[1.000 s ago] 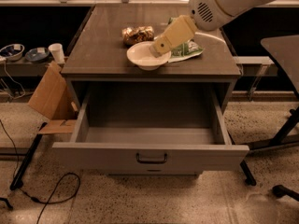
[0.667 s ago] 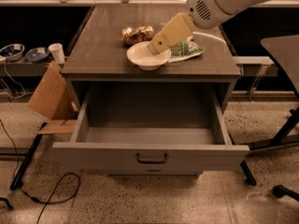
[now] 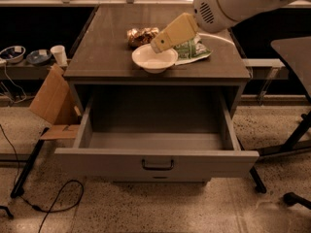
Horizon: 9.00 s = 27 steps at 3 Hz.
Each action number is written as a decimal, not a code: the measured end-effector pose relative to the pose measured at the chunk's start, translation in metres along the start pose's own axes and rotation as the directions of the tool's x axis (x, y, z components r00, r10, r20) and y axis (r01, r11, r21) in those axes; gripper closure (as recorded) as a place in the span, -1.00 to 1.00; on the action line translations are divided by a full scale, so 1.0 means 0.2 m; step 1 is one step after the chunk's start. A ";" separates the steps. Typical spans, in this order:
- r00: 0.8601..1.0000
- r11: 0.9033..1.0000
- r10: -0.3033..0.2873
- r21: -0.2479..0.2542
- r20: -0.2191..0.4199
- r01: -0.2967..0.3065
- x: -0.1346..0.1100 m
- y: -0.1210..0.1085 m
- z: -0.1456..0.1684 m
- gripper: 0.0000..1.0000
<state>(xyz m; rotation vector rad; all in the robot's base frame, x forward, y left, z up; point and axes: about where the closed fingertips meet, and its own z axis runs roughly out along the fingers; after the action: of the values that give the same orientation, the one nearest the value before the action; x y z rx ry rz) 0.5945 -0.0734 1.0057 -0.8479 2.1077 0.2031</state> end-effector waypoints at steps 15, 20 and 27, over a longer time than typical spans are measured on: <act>0.989 0.990 -0.142 -0.019 -0.029 0.141 -0.54 -0.13 1.55 -1.00; 0.967 0.979 -0.203 -0.052 -0.154 0.197 -0.36 -0.34 1.65 -0.03; 0.997 0.993 -0.050 0.107 -0.063 0.056 -0.31 -0.41 0.48 1.00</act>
Offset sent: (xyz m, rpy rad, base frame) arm 0.0892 0.0620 0.0271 0.0020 -0.0740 0.1431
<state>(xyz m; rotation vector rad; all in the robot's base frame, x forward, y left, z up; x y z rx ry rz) 0.7356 -0.0649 1.0040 -0.8534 2.1284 0.0351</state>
